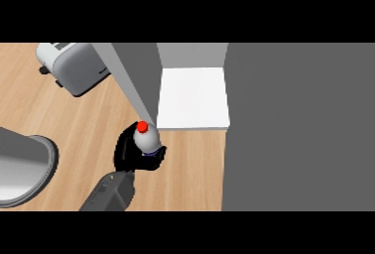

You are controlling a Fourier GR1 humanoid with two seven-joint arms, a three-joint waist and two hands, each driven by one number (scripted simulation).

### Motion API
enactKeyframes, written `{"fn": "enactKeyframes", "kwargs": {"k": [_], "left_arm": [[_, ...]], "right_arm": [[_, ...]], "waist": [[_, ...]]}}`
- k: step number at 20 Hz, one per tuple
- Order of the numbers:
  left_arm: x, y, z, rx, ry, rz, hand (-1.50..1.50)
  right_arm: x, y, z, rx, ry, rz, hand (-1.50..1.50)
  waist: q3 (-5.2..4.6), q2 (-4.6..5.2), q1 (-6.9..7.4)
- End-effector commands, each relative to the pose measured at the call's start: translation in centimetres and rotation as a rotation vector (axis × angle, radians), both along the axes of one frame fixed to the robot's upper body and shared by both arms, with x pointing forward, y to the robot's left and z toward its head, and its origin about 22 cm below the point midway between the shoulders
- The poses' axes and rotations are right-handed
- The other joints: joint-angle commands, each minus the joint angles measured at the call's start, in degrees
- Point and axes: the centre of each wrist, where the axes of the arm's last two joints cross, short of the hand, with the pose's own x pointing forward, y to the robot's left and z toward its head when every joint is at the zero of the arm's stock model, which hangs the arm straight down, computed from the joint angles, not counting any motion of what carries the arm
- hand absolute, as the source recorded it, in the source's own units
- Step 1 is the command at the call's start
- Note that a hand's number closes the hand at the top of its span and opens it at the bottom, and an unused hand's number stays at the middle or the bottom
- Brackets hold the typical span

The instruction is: Pick up the bottled water, place it into the cabinet and close the cabinet

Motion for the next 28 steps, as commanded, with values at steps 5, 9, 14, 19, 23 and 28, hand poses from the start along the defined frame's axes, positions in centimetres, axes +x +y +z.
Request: {"fn": "enactKeyframes", "kwargs": {"k": [5, 9, 14, 19, 23, 28], "left_arm": [[3.1, -6.2, 7.2, 0.138, -0.079, -0.005, 1.5], [2.8, -9.0, 9.6, 0.15, -0.057, -0.023, 1.5], [6.5, -10.5, 12.0, 0.249, -0.057, 0.027, 1.5], [8.9, -11.9, 14.8, 0.322, -0.023, 0.079, 1.5], [10.7, -11.4, 15.2, 0.317, 0.018, 0.108, 1.5], [11.7, -11.1, 14.3, 0.501, 0.012, 0.169, 1.5]], "right_arm": [[-0.1, 0.5, 1.9, 0.025, -0.046, 0.009, -1.5], [0.4, -0.7, 1.6, 0.021, -0.048, -0.009, -1.5], [0.3, -1.0, 2.0, 0.017, -0.073, -0.003, -1.5], [0.7, -1.4, 2.3, 0.023, -0.081, 0.018, -1.5], [1.2, -1.5, 1.9, 0.014, -0.094, -0.004, -1.5], [1.5, -1.8, 1.7, -0.006, -0.079, 0.03, -1.5]], "waist": [[-0.02, 0.05, -0.54], [-0.01, 0.23, -0.37], [-0.05, 0.61, -1.56], [-0.04, 0.86, -2.0], [-0.06, 1.04, -1.9], [-0.04, 1.47, -3.27]]}}
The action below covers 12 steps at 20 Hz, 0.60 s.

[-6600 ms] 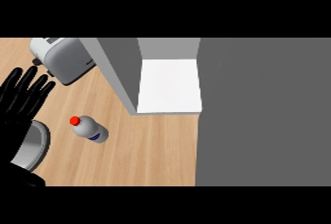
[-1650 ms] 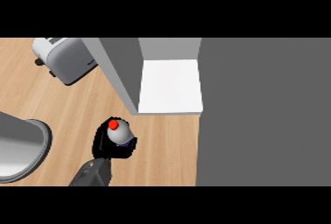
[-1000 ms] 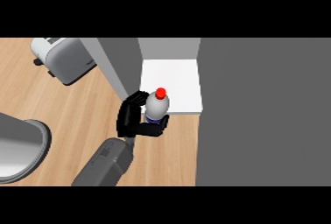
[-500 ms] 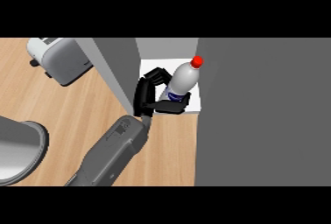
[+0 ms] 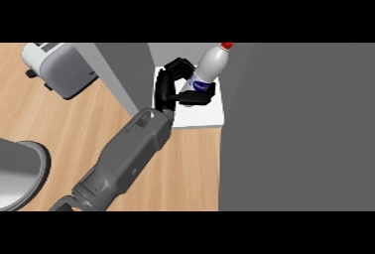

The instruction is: Pick up the bottled water, place it into the cabinet and close the cabinet

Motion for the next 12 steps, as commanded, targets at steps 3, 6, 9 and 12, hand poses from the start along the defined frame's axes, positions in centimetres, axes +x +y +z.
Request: {"fn": "enactKeyframes", "kwargs": {"k": [3, 6, 9, 12], "left_arm": [[1.9, 1.2, -0.4, 0.198, 0.025, 0.072, 1.5], [1.5, 2.5, -2.4, 0.217, 0.07, 0.156, 1.5], [2.8, 3.6, -0.8, 0.138, 0.076, 0.229, 1.5], [2.2, 4.1, -2.1, 0.123, 0.044, 0.248, 1.5]], "right_arm": [[0.5, -0.3, 1.4, 0.076, -0.059, 0.019, -1.5], [0.4, -0.2, 0.6, 0.07, -0.054, 0.026, -1.5], [0.0, 0.0, 0.8, 0.087, -0.046, 0.032, -1.5], [-0.4, 0.0, 1.4, 0.089, -0.071, 0.04, -1.5]], "waist": [[0.02, 0.57, -0.15], [-0.01, 0.7, -1.07], [-0.07, 0.78, -1.38], [-0.11, 0.87, -1.86]]}}
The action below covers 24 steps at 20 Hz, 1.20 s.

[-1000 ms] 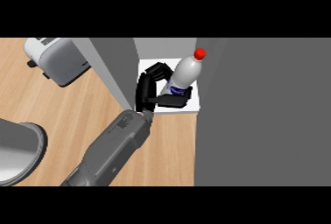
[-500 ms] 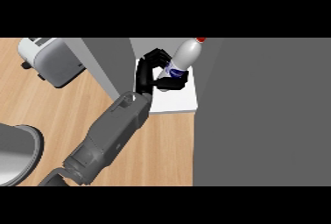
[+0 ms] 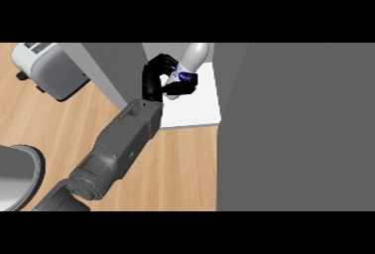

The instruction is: Pick up the bottled water, place it into the cabinet and close the cabinet

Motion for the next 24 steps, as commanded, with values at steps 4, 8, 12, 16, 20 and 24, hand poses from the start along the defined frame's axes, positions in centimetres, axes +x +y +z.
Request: {"fn": "enactKeyframes", "kwargs": {"k": [4, 8, 12, 16, 20, 24], "left_arm": [[1.0, 2.0, 0.3, 0.125, -0.03, 0.061, -1.5], [1.9, 2.5, 1.9, 0.193, -0.072, 0.085, -1.5], [1.8, 2.2, 1.5, 0.235, -0.094, 0.099, -1.5], [2.5, 2.6, 3.1, 0.153, -0.087, 0.063, -1.5], [2.3, 0.5, 3.5, 0.058, -0.168, -0.059, -1.5], [2.4, -1.6, 5.2, -0.059, -0.262, -0.133, -1.5]], "right_arm": [[-0.1, 0.5, 1.2, 0.06, -0.04, 0.026, -1.5], [-0.1, -0.1, 0.9, 0.057, -0.03, 0.043, -1.5], [-0.2, 0.2, 1.3, 0.056, -0.043, 0.058, -1.5], [-0.8, 0.1, 1.9, 0.05, -0.02, 0.064, -1.5], [-0.8, -0.3, 0.6, 0.048, -0.001, 0.071, -1.5], [-0.6, 0.1, 0.4, 0.072, -0.006, 0.066, -1.5]], "waist": [[-0.02, 0.46, -0.98], [0.01, 0.32, -0.86], [-0.04, 0.69, -1.43], [-0.09, 0.49, -1.22], [-0.08, 0.39, -1.49], [-0.04, -0.04, -0.1]]}}
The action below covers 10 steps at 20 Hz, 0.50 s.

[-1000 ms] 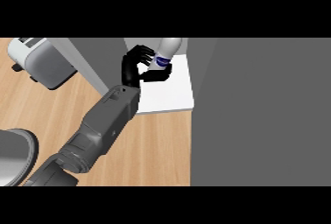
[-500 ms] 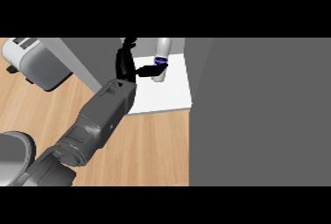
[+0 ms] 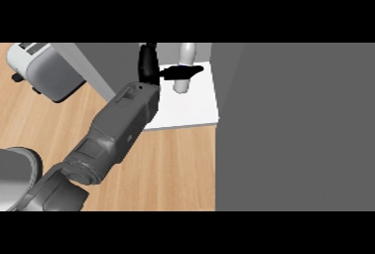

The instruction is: Pick up the bottled water, place it into the cabinet and close the cabinet

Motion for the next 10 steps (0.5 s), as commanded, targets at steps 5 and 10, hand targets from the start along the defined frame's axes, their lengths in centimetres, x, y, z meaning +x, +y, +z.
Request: {"fn": "enactKeyframes", "kwargs": {"k": [5, 10], "left_arm": [[-0.4, -2.3, 0.6, -0.127, -0.086, -0.175, -1.5], [-0.7, -2.4, 0.4, -0.157, -0.058, -0.176, -1.5]], "right_arm": [[0.2, 1.1, 1.0, 0.052, -0.032, -0.006, -1.5], [-0.8, 0.1, 2.1, 0.035, 0.008, -0.011, -1.5]], "waist": [[0.07, -0.87, 2.24], [0.12, -1.6, 3.36]]}}
